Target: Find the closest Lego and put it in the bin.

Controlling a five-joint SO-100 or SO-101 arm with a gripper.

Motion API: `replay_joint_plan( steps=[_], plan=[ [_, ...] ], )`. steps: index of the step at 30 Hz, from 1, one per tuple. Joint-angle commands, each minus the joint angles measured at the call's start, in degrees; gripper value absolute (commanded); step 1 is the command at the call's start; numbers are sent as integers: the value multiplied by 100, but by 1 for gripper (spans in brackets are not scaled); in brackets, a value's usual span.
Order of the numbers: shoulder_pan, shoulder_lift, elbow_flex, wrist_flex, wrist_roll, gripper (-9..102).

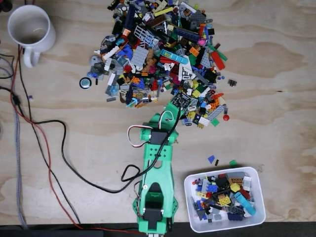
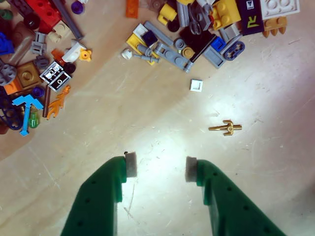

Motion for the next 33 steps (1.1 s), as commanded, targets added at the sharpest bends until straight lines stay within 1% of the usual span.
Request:
replay_joint_plan(
  steps=[1, 11, 14, 17, 22, 26, 33],
  plan=[
    [896, 202, -132, -316, 369, 16],
    [993, 79, -53, -334, 369, 15],
    [1063, -149, 290, -677, 334, 16],
    [1090, -413, 765, -1230, 290, 16],
    [861, -809, 1371, -2180, 378, 15],
    [729, -967, 1494, -2575, 466, 16],
    [747, -1239, 1547, -2944, 316, 14]
  ],
)
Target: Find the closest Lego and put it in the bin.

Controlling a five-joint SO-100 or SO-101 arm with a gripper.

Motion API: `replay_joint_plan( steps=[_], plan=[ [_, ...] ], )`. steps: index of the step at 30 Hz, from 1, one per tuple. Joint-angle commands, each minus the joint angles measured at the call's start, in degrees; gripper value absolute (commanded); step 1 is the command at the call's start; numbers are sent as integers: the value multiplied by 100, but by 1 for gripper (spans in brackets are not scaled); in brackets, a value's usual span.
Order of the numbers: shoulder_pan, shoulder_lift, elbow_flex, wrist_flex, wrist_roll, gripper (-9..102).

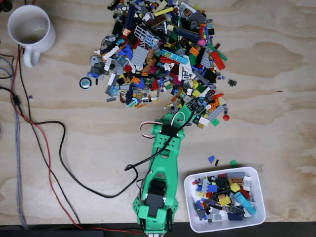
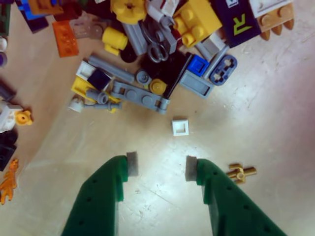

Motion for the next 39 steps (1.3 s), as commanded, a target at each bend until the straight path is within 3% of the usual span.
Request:
replay_joint_plan(
  steps=[1, 39],
  plan=[
    [35, 18, 18, -229, -97, 14],
    [360, -782, 105, -1055, -466, 8]
  ],
)
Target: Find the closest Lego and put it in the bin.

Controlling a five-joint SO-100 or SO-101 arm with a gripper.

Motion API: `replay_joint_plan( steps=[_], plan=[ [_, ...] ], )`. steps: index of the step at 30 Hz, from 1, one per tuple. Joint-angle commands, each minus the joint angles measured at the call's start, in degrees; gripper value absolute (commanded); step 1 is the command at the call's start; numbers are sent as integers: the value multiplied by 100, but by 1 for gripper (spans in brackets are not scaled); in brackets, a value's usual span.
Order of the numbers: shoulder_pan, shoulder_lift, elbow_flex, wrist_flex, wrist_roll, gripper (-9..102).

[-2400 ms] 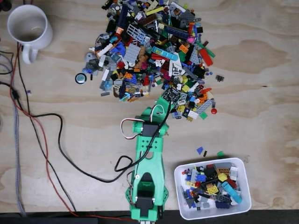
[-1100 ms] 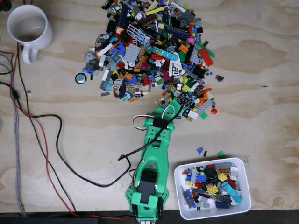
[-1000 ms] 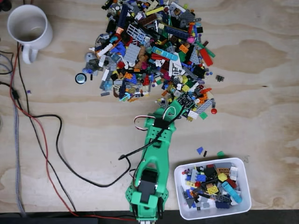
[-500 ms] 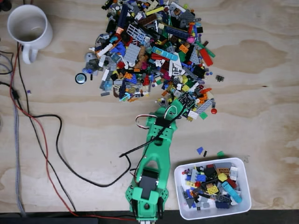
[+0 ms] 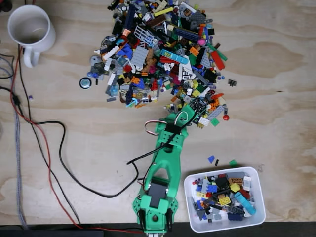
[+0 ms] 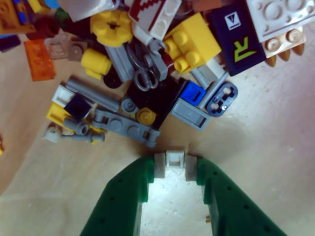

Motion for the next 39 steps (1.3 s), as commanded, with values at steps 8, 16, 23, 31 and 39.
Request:
replay_joint_plan(
  steps=[8, 16, 23, 31, 39],
  plan=[
    [0, -105, -149, -88, -35, 7],
    [-132, -9, -404, 149, 105, 6],
    [-193, 387, -1635, 1310, 141, 6],
    [334, 1266, -2725, 2821, -167, 6],
    [1890, 2347, -2698, 3489, -870, 6]
  ],
)
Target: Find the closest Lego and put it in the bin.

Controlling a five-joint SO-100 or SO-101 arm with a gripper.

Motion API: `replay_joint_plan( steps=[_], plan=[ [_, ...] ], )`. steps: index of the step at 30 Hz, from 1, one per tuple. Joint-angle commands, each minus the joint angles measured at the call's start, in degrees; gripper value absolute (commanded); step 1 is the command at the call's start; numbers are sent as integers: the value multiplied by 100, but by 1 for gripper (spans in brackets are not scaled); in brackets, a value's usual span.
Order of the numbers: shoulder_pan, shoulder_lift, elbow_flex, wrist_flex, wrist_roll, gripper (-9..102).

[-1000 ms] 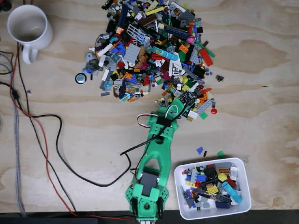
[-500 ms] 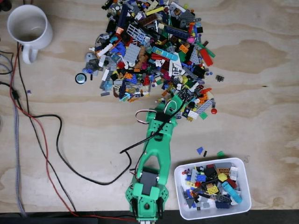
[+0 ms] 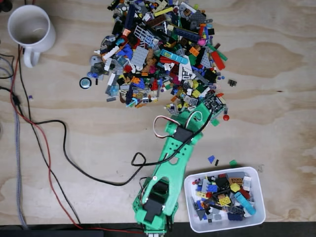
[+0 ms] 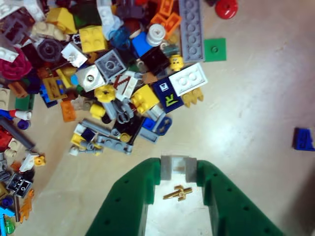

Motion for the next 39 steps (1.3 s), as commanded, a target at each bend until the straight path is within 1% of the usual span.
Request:
replay_joint_plan(
  steps=[1, 7, 13, 19, 23, 24, 26, 29, 32, 35, 39],
  plan=[
    [984, 853, -396, 255, -369, 6],
    [2382, 1591, -9, 554, -1063, 7],
    [3841, 2250, 826, 422, -1793, 7],
    [5159, 2689, 1740, -158, -2540, 7],
    [5616, 2760, 2136, -800, -2804, 9],
    [5625, 2760, 2171, -923, -2804, 10],
    [5555, 2769, 2162, -1046, -2707, 15],
    [5317, 2769, 1986, -1081, -2558, 20],
    [4869, 2769, 1644, -905, -2408, 20],
    [3894, 2804, 1134, -519, -2250, 19],
    [1951, 2461, 264, 360, -1705, 18]
  ],
)
